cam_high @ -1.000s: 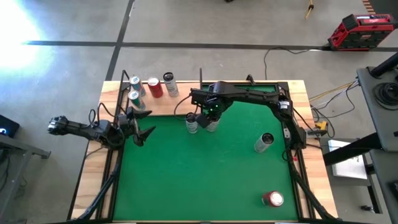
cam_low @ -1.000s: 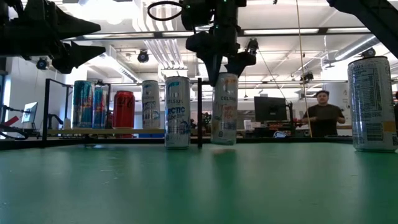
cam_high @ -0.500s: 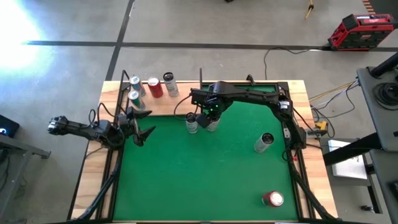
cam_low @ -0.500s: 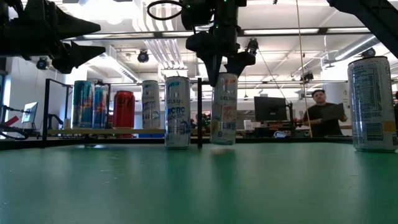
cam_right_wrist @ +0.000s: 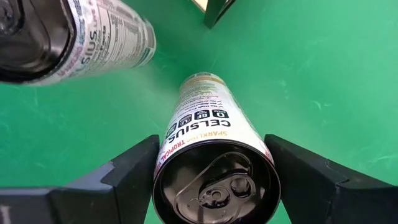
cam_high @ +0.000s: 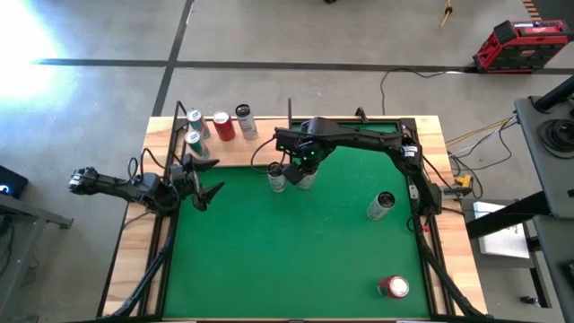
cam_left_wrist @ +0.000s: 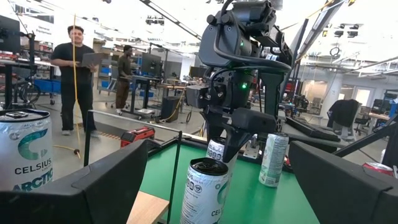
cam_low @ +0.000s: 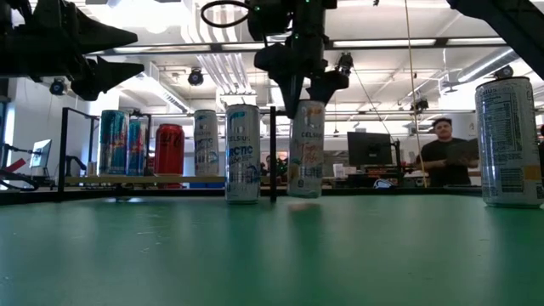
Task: Place canned beverage on shelf
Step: Move the white yellow soda can to the top center of the table, then move the red soda can to the center of the table
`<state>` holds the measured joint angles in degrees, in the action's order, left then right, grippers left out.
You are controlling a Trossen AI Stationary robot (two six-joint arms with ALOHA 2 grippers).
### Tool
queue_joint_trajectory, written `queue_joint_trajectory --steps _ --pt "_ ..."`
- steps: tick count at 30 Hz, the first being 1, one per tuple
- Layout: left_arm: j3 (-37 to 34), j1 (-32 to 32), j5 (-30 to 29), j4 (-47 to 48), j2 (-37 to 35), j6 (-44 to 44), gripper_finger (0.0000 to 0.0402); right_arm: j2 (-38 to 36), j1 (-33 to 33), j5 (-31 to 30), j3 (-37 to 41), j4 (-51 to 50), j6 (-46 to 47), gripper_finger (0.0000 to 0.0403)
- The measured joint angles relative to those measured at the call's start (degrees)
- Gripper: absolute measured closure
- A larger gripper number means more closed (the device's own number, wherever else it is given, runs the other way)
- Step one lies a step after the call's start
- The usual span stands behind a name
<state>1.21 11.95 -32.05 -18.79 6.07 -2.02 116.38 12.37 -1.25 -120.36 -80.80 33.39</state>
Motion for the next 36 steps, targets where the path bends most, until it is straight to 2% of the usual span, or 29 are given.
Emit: queue_joint_trajectory --steps 8,14,16,26,32,36 --pt "0.0 0.0 0.02 -0.02 0.0 0.0 0.0027 0.0 0.01 -0.62 0.0 0.12 0.0 0.0117" --pt "0.0 0.01 0.02 -0.01 0.0 0.0 0.0027 0.0 0.01 -0.61 0.0 0.09 0.0 0.0024" --pt "0.0 0.0 0.02 0.0 0.0 0.0 0.0027 0.0 0.01 -0.62 0.0 0.09 0.0 0.0009" --pt "0.0 0.0 0.02 -0.01 0.0 0.0 0.0027 0.0 -0.19 -0.27 -0.03 -1.11 0.73 0.0003" --pt "0.0 0.01 0.02 -0.02 0.0 0.0 0.0027 -0.34 -2.11 -0.38 -2.36 -6.09 5.42 0.0003" --pt "0.0 0.02 0.02 -0.02 0.0 0.0 0.0027 -1.22 -3.81 -1.9 -3.69 -7.48 13.56 0.0003"
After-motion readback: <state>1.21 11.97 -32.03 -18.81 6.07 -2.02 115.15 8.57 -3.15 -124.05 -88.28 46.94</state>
